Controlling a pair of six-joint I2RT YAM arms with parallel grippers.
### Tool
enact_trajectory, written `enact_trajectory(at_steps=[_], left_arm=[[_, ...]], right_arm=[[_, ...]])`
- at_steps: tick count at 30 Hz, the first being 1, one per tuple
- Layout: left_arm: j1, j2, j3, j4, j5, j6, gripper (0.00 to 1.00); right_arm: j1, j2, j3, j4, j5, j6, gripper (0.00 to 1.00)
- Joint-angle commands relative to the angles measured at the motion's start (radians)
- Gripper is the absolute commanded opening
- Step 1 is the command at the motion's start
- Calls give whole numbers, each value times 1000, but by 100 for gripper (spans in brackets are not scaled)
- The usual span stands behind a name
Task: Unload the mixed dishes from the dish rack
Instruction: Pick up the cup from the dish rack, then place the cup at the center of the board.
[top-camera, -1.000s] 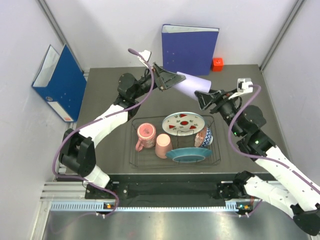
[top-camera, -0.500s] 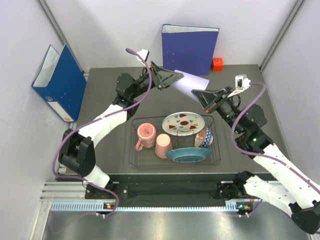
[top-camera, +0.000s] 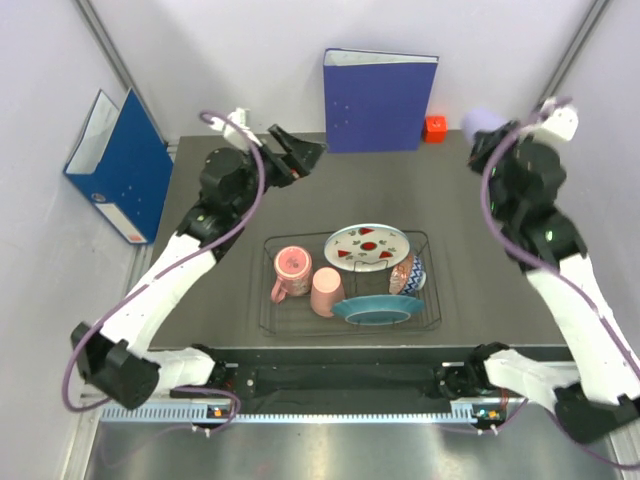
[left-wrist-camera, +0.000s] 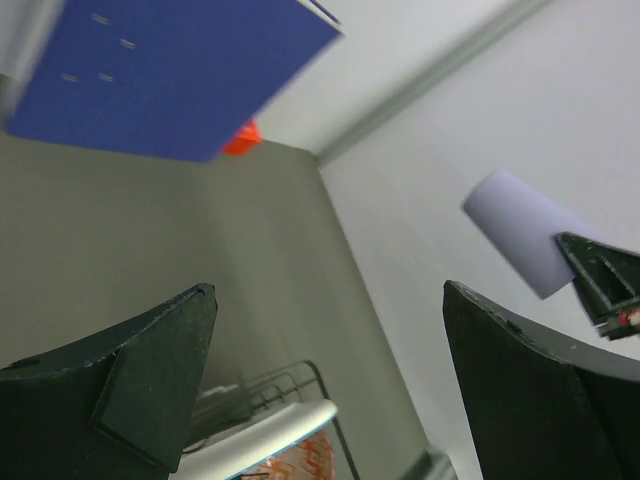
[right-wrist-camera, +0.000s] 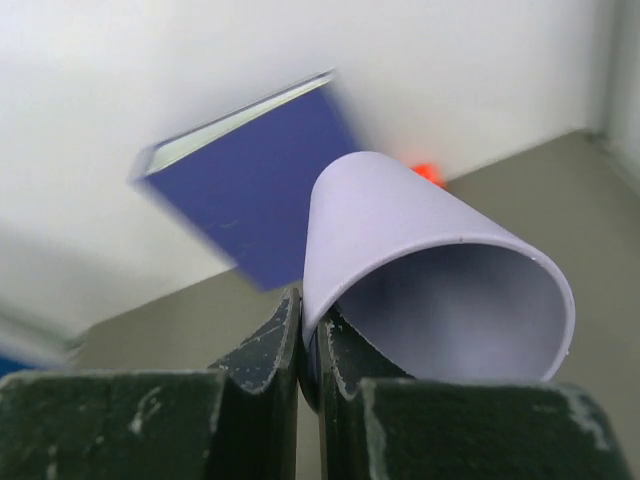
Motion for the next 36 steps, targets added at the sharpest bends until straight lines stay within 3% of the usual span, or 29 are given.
enact_trajectory(at_steps=[1,5,6,7,9,13,19,29,36], left_arm=[[2,-70,2,-228,-253,77,99],[0,-72,2,-330,-285,82,99],[0,-70,-1,-359,-288,82,99],[0,-73,-12,-367,-294,81,99],[0,-79,-29,-376,-287,81,99],[0,-102,-73,-393,-277,84,99],[0,-96,-107,-410,-274,91,99],[0,-40,-116,-417,-236,85,99],[0,-29,-120,-419,-230,82,99]], right_arm=[[-210,276,262,-300,79,1,0],[-345,615,590,-678,-70,124,0],[-359,686,728,-738,-93,143,0],[-379,800,781,-782,-122,151,0],[-390,872,835,-811,-148,137,0],[-430,923,757,-722,-154,123,0],[-505,1071,827,-799,-115,113,0],[-520,1110,659,-710,-170,108,0],[-522,1098,612,-664,-190,97,27]])
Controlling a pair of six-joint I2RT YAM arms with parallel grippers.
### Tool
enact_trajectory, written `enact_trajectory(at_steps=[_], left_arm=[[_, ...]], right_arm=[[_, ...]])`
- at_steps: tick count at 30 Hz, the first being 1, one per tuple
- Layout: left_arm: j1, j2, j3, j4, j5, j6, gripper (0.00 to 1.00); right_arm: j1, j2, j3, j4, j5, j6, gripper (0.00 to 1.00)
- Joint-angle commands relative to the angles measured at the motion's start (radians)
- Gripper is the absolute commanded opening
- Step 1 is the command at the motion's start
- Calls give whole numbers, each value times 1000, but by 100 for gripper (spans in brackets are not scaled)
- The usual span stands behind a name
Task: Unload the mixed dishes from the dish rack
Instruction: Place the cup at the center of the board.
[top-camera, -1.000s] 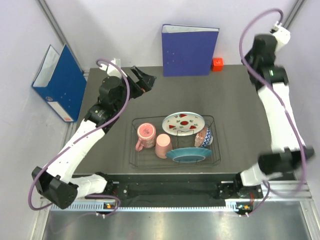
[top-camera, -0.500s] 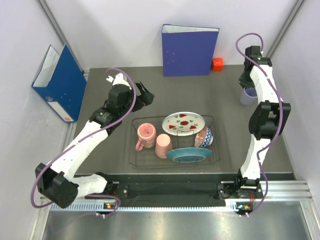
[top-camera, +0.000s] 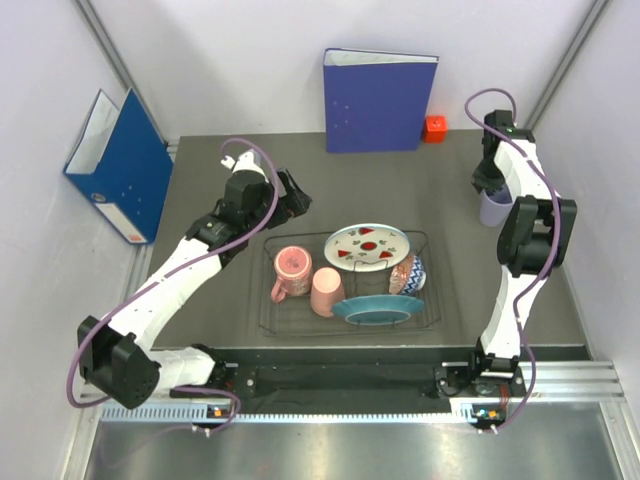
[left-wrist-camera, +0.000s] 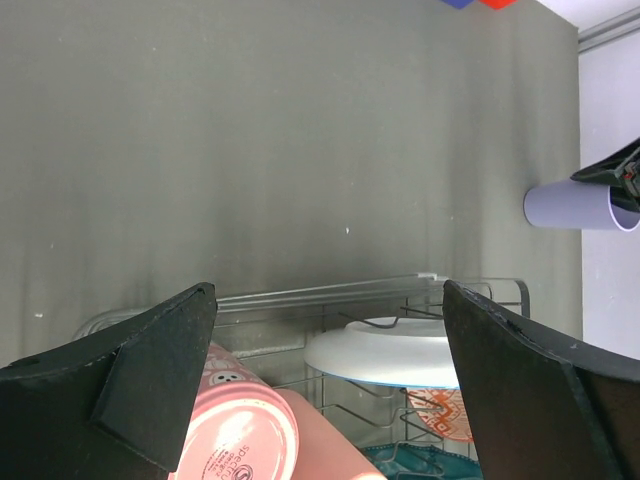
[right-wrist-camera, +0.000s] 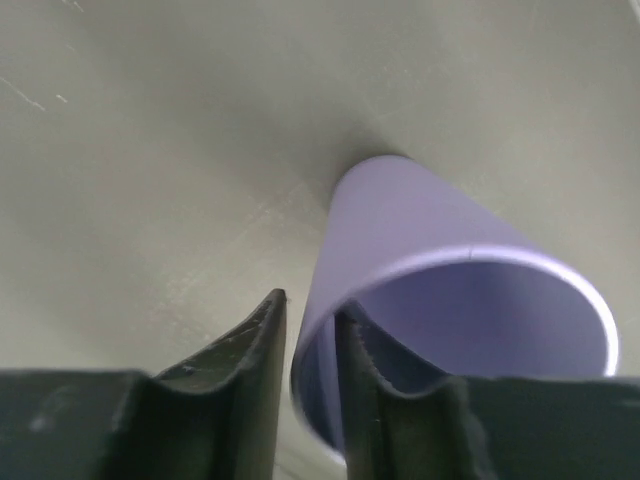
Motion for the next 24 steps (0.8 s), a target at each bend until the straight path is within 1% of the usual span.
enact_trajectory(at_steps=[1,3,4,7,12,17,18,19,20,21,22,23,24], left_arm=[[-1,2,2,14,8,7,99],[-1,5,2,17,10,7,99],[-1,5,1,16,10,7,99],[-1,8,2,19,12,7,99],[-1,8,2,21,22,2,99],[-1,-2,1,16,19,13,99],[-2,-5,1,16,18,15,99],[-2,-7,-1,16,18,19,99],[-2,-12,-1,18,18,30,99],[-4,-10,-1,8,19,38,99],[-7,-10,1,1,19,57,99],[-10,-10,4,-22,13,71,99],[-17,-9,5,-33,4,87,99]], right_arm=[[-3,-17,-15,39,-15,-7,33],[-3,-51,-15,49,-15,-5,38],[-3,-69,-15,68,-21,0,43],[-3,-132,-1,94,-46,3,48],[-3,-183,74,63,-60,12,51],[-3,-265,95,60,-80,27,52],[-1,-287,92,65,-107,44,52],[-1,-320,57,109,-127,50,52],[2,-416,16,159,-150,56,53],[14,-477,-36,228,-225,62,53],[26,-614,-167,410,-270,58,54],[66,-682,-238,510,-349,46,54],[107,-748,-374,690,-370,34,60]])
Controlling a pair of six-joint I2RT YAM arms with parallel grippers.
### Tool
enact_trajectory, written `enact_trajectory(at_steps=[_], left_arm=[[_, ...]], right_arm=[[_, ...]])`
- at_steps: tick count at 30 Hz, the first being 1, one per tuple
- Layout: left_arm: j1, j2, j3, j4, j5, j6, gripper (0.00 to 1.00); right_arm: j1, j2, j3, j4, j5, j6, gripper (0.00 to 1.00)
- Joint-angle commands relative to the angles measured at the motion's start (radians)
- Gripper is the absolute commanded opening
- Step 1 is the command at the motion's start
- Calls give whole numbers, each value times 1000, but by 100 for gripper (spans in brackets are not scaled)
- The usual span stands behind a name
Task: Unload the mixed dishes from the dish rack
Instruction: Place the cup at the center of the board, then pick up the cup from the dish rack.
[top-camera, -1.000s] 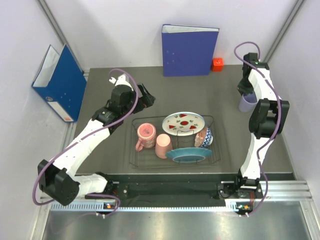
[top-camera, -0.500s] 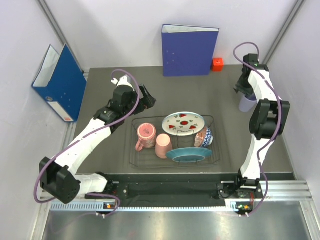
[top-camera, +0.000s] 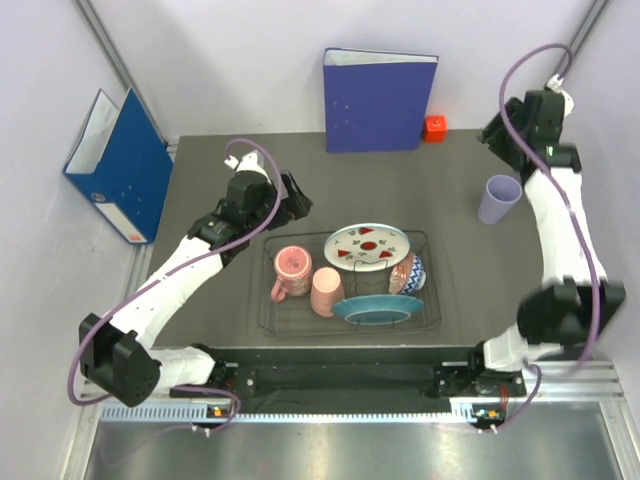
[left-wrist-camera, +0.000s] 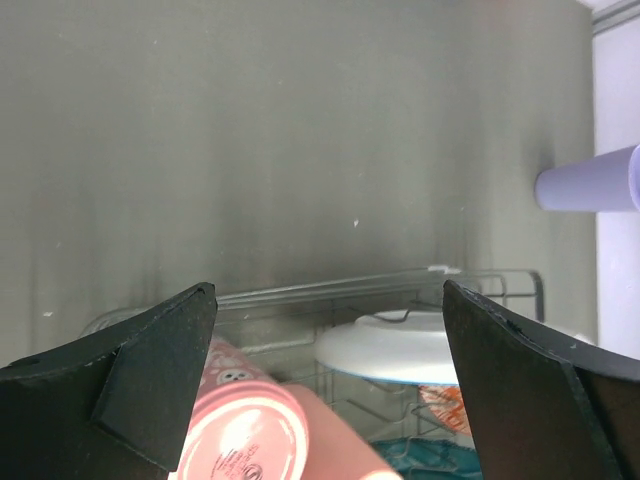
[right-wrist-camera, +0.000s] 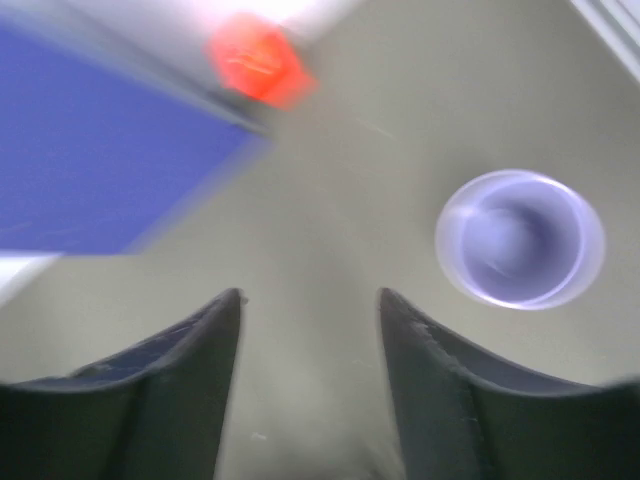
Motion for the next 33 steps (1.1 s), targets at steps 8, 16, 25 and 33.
enact_trajectory(at_steps=[8,16,25,33], left_arm=[[-197,-79,-40,-100,-195,214,99],[-411,-108,-29,-204,-360,196,98],[-527,-58,-28,-220,-367,118,91],[-583,-2,-43,-213,-369,73,89]], right_arm=[[489,-678,-595,668,-97,-163,75],[671,-904,-912,726,12,-171,73],[689,-985,-1000,688,42,-160,74],[689,-1008,-1009,665,54,-165,74]])
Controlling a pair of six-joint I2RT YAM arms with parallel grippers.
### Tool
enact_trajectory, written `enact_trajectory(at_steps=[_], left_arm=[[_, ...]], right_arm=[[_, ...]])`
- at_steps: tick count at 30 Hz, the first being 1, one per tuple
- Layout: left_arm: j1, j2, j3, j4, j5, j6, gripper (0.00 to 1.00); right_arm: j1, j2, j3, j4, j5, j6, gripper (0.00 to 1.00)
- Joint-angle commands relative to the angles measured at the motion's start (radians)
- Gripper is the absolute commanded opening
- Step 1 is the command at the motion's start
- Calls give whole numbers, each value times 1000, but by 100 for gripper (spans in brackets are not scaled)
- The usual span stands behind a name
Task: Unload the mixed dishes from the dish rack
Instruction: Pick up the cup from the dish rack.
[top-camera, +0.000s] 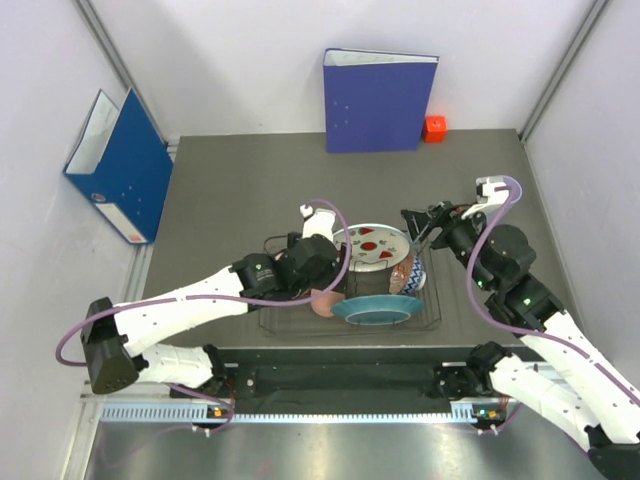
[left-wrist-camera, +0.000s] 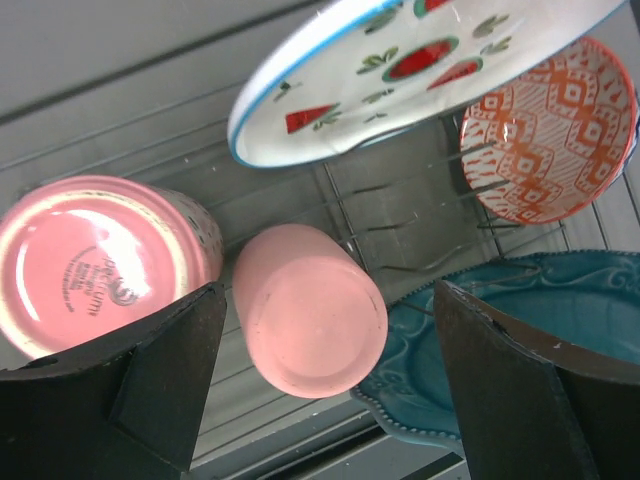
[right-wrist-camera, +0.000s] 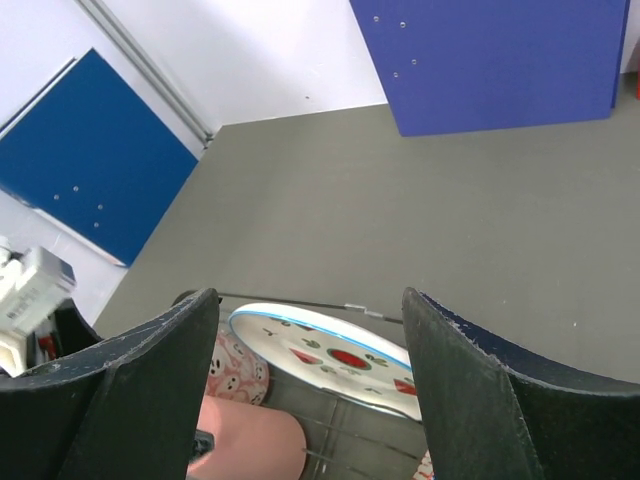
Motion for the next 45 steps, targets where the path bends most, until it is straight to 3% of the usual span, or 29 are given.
enact_trajectory(at_steps=[1,14,21,26,30,38,45], left_arm=[[-12,14,-6,-12,-7,-42,88],[-14,40,-86,6,24,-93,86],[-15,24,-95,39,28,-84,67],[-21,4,-84,36,21,-68,44],[-29,-13,-28,5,16,-47,31],[-33,-65,185,-150,-87,62,29],[-33,-128,345,-149,-104,142,19]], right_arm=[[10,-21,-7,19,21,-14,74],[13,-10,-33,20,28,-2,73],[12,-16,-42,17,33,1,74],[12,-18,-51,20,33,7,73],[12,-24,-45,17,31,7,73],[12,-22,19,-4,18,3,73],[12,-44,61,-15,13,7,74]])
